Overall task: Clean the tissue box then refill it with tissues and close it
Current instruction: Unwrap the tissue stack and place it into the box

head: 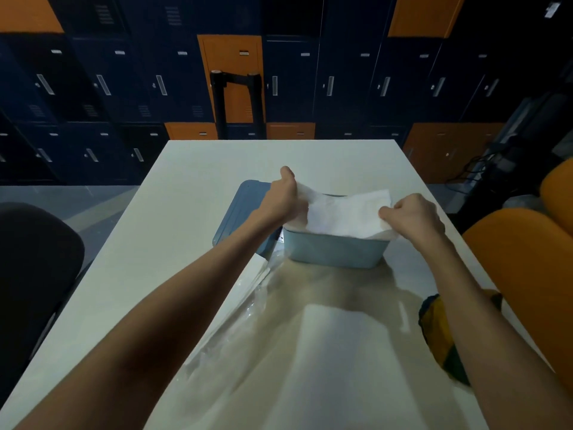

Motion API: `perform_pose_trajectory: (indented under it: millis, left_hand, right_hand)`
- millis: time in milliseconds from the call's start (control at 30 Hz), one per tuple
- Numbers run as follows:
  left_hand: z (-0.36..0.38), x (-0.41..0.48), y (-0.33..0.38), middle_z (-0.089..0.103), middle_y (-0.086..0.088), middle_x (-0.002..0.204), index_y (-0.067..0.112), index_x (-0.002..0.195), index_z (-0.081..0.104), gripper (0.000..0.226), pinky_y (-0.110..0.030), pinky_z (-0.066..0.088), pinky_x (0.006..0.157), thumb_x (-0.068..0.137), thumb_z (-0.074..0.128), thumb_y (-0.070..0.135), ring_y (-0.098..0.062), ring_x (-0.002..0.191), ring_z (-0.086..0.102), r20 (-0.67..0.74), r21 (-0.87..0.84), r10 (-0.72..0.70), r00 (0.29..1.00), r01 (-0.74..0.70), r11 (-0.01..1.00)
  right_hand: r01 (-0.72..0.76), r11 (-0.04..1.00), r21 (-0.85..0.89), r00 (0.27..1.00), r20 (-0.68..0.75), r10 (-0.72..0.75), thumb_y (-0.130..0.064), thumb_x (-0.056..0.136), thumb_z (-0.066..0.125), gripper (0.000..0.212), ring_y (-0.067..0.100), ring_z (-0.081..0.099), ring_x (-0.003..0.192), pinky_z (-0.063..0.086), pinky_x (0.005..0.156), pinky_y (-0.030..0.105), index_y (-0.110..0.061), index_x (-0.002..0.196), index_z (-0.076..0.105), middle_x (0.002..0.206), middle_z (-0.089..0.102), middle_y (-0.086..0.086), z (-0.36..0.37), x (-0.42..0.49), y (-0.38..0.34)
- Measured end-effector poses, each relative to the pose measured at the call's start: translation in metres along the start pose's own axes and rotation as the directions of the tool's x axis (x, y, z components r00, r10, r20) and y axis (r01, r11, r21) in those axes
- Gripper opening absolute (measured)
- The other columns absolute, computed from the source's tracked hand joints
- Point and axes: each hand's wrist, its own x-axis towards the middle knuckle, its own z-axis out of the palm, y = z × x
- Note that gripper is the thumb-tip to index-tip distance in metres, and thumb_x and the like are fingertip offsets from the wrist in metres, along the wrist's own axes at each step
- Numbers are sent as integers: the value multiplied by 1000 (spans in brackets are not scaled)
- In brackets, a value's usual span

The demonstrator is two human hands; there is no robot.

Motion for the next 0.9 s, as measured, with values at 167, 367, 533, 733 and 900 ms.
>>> perform_pose_trajectory:
  millis: [167, 367, 533, 733, 900]
  left_hand:
    - [19, 3, -4, 63, -13, 100, 11, 129, 30, 50, -40, 42, 82, 89, 62, 10, -30, 77, 54, -90, 366, 162, 983, -119, 923]
    - [19, 7, -3, 53, -14, 118, 11, 135, 37, 52, -39, 38, 89, 91, 63, 23, -26, 96, 48, -157, 595, 256, 954, -115, 795]
    - [-7, 20, -6, 55, -7, 126, 28, 119, 63, 34, -49, 32, 99, 90, 65, 11, -27, 115, 49, -1, 553, 259, 966, -215, 805]
    - [-1, 21, -10, 44, -9, 129, 37, 119, 65, 44, -57, 29, 104, 78, 77, 27, -33, 123, 36, 156, 600, 138, 978, -205, 774]
    - [7, 25, -13, 34, -12, 137, 36, 122, 61, 47, -66, 17, 107, 77, 73, 24, -39, 133, 24, 189, 613, 10, 982, -126, 780]
  right_hand:
    - [29, 982, -186, 1000, -3, -30, -29, 85, 61, 29, 31, 50, 81, 36, 65, 31, -3, 97, 61, 100, 59, 16, 9, -1, -6]
    - [54, 949, -311, 999, 14, -52, -31, 86, 68, 35, 35, 56, 92, 40, 67, 35, -3, 103, 57, 111, 55, 20, -1, 6, -10]
    - [274, 939, -208, 959, -8, -282, -20, 86, 70, 30, 28, 55, 92, 47, 74, 35, -6, 111, 62, 116, 53, 16, -6, 3, -21]
    - [371, 876, -310, 902, 343, -261, -5, 82, 69, 52, 31, 50, 109, 49, 91, 39, -16, 130, 52, 130, 40, 14, 24, 0, -29]
    - [329, 805, -493, 918, 367, -150, 4, 87, 54, 44, 30, 47, 102, 49, 85, 39, -8, 128, 46, 126, 32, 17, 34, 7, -26]
